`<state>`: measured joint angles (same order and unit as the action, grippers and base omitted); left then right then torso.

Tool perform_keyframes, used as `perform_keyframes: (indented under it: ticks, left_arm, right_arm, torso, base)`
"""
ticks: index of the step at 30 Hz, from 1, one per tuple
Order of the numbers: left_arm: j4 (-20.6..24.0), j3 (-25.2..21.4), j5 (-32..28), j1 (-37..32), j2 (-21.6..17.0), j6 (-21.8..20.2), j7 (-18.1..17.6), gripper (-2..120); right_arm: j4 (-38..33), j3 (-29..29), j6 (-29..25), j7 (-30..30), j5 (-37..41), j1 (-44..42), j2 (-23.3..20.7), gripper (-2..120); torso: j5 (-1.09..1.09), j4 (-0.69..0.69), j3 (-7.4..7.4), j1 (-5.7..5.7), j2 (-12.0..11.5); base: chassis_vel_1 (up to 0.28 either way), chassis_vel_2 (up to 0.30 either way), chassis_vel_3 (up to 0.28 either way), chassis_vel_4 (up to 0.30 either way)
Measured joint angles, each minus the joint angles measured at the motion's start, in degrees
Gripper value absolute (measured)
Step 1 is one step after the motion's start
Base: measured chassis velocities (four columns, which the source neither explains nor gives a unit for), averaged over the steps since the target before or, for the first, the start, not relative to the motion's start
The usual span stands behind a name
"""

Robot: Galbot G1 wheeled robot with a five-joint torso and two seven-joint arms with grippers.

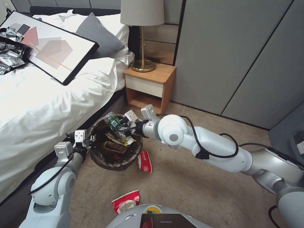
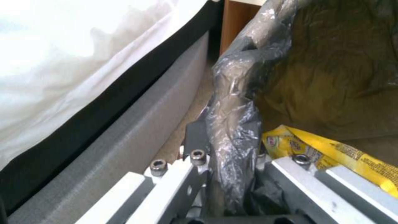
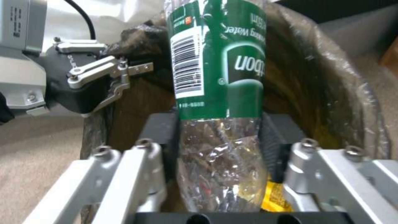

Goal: Pick up the trash bin, then pick up the garbage from the floor and place it into the trash bin.

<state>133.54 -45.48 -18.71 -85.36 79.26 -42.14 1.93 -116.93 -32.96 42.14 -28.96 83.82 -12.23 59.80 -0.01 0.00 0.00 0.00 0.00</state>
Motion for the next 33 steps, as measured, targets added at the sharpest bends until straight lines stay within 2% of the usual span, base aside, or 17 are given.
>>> perform_keyframes:
  ticks: [3, 4, 9, 11, 14, 23, 25, 27, 28, 31, 32, 33]
  left_arm:
    - [0.0, 0.0, -0.1, 0.0, 0.0, 0.0, 0.0, 0]
    - [0.0, 0.0, -0.1, 0.0, 0.0, 0.0, 0.0, 0]
    - [-0.1, 0.0, -0.2, 0.0, 0.0, 0.0, 0.0, 0]
    - [-0.1, 0.0, -0.2, 0.1, 0.0, 0.0, 0.0, 0]
    - [-0.2, 0.0, -0.2, 0.1, 0.0, 0.0, 0.0, 0]
    - [-0.3, 0.0, -0.3, 0.2, 0.0, 0.0, 0.0, 0]
    - [-0.3, 0.0, -0.4, 0.2, 0.0, 0.0, 0.0, 0]
    - [-0.3, -0.1, -0.8, 0.1, 0.0, 0.0, -0.1, 0]
    - [-0.3, -0.1, -0.8, 0.1, 0.0, 0.0, -0.1, 0]
    - [-0.1, -0.1, -1.4, 0.0, -0.1, 0.0, -0.6, 0]
    - [-0.1, -0.1, -1.4, 0.0, -0.1, 0.0, -0.6, 0]
    - [-0.1, -0.1, -1.6, 0.0, -0.1, 0.0, -0.7, 0]
  right_arm:
    - [0.4, -0.1, 0.0, -0.2, 0.1, -0.1, 0.4, 58]
    - [0.4, -0.1, 0.0, -0.2, 0.1, -0.1, 0.4, 58]
    - [0.7, 0.2, 0.0, -0.2, 0.0, -0.1, 0.3, 76]
    - [0.7, 0.4, 0.0, -0.2, -0.1, -0.1, 0.3, 78]
    - [0.6, 1.4, 0.0, -0.2, 0.0, -0.2, 0.1, 95]
    - [-0.3, 3.5, 0.0, -0.4, 0.1, -0.7, -0.9, 100]
    - [-1.1, 5.2, 0.0, -0.4, -0.2, -0.9, -1.4, 100]
    - [-3.0, 9.7, -1.0, -0.5, -1.9, -1.2, -3.2, 100]
    - [-3.0, 9.7, -1.0, -0.5, -1.9, -1.2, -3.2, 100]
    - [-6.2, 22.9, -2.1, 0.1, -8.9, -7.8, -8.0, 100]
    - [-6.2, 22.9, -2.1, 0.1, -8.9, -7.8, -8.0, 100]
    - [-6.9, 27.1, -2.0, 0.1, -10.9, -11.0, -9.3, 100]
  torso:
    - [0.0, 0.0, 0.0, 0.0, 0.0]
    - [0.0, 0.0, 0.0, 0.0, 0.0]
    - [0.0, 0.0, 0.0, 0.0, 0.0]
    - [0.0, 0.0, 0.0, 0.0, 0.0]
    - [0.01, 0.0, 0.0, 0.0, 0.0]
    - [0.01, 0.0, 0.0, 0.0, 0.0]
    - [0.02, 0.0, 0.0, 0.0, 0.0]
    - [0.02, 0.01, 0.0, 0.0, 0.0]
    - [0.02, 0.01, 0.0, 0.0, 0.0]
    - [0.02, 0.01, -0.01, 0.0, 0.0]
    - [0.02, 0.01, -0.01, 0.0, 0.0]
    - [0.03, 0.01, -0.01, 0.0, 0.0]
  base:
    - [0.0, 0.0, 0.0, 0.0]
    - [0.0, 0.0, 0.0, 0.0]
    - [0.0, 0.0, 0.0, 0.0]
    - [0.0, 0.0, 0.0, 0.0]
    - [0.0, 0.0, 0.0, 0.0]
    - [0.0, 0.0, 0.0, 0.0]
    - [0.0, 0.0, 0.0, 0.0]
    - [0.0, 0.0, 0.0, 0.0]
    - [0.0, 0.0, 0.0, 0.0]
    - [0.0, 0.0, 0.0, 0.0]
    - [0.0, 0.0, 0.0, 0.0]
    - [0.0, 0.0, 0.0, 0.0]
